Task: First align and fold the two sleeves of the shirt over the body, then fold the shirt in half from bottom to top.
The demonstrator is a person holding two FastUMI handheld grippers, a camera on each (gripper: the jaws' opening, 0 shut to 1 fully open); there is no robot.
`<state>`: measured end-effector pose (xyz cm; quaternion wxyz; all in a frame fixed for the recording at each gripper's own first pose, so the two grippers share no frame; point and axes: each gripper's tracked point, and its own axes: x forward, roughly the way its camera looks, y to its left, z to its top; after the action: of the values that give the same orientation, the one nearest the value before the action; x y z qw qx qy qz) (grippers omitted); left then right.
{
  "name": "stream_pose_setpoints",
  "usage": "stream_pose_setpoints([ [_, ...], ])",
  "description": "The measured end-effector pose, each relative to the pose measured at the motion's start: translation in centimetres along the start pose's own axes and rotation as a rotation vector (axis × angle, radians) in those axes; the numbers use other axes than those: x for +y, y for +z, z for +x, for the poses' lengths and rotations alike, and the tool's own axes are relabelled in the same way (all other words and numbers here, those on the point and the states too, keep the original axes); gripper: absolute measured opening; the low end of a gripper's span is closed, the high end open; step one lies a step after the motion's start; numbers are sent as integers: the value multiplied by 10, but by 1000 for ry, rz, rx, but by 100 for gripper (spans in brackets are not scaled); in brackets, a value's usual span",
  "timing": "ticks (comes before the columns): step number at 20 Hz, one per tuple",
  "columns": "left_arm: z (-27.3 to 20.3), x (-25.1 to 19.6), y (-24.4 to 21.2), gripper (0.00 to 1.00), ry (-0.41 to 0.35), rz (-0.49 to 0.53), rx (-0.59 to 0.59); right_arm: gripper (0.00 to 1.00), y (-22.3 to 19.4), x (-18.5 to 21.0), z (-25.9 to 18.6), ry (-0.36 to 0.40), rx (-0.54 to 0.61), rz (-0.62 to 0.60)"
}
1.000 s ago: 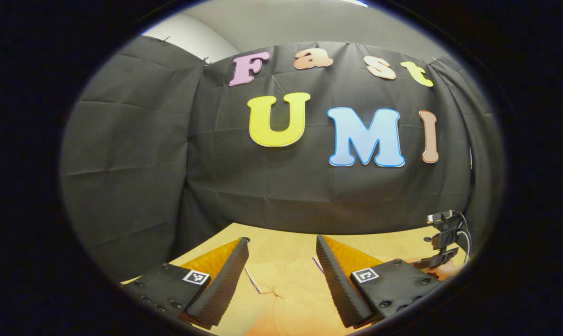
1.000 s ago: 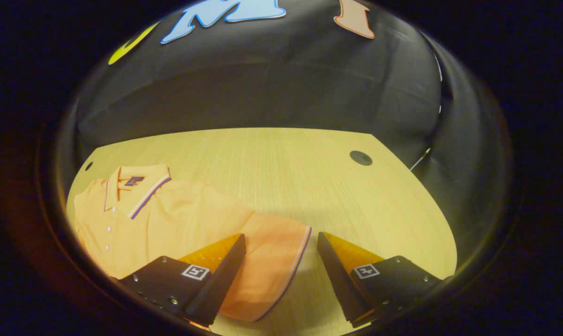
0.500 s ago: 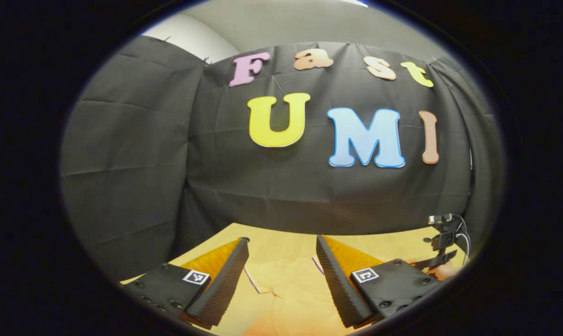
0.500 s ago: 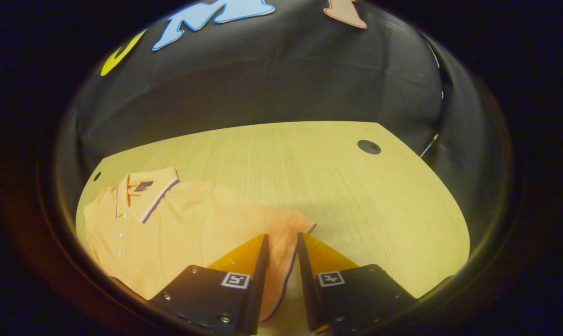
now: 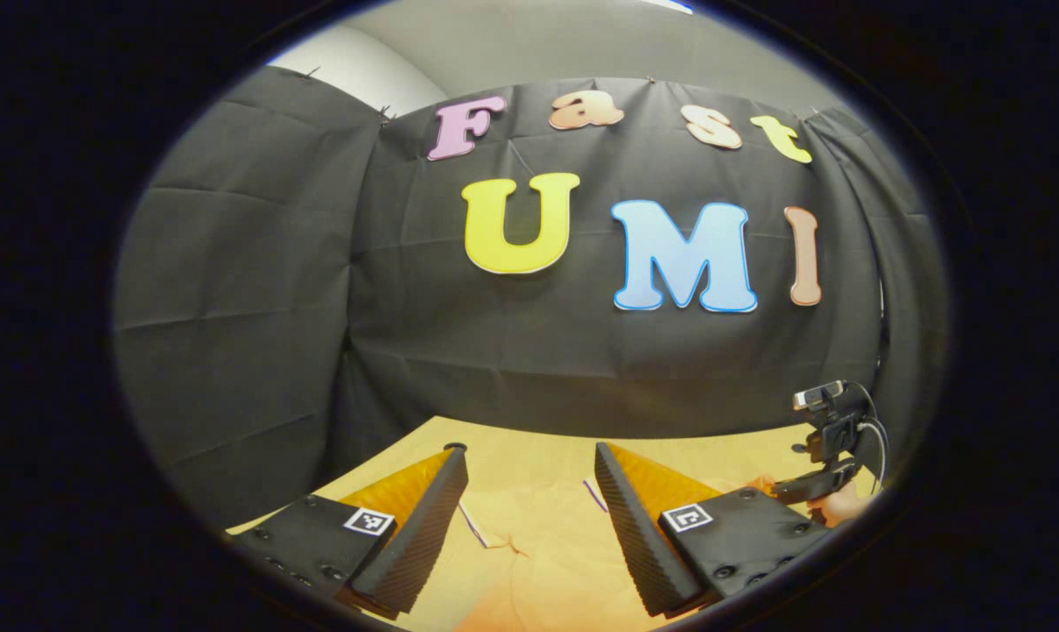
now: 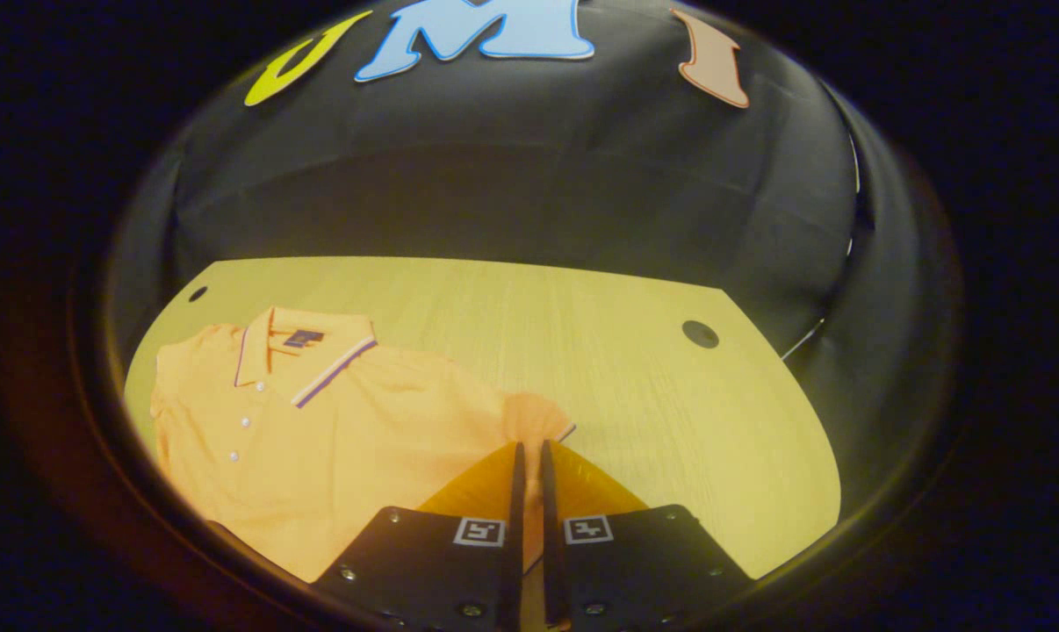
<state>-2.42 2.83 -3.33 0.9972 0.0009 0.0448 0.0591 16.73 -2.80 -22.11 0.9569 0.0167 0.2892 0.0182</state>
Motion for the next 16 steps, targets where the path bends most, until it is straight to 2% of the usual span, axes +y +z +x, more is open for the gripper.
stream_pose_setpoints([
  [6, -6, 13, -5, 94, 26, -22, 0, 10, 22, 44, -17, 89, -25, -55],
  [16, -15, 41, -23, 94, 83, -47, 32, 10, -1, 122, -12, 197, 46, -126],
])
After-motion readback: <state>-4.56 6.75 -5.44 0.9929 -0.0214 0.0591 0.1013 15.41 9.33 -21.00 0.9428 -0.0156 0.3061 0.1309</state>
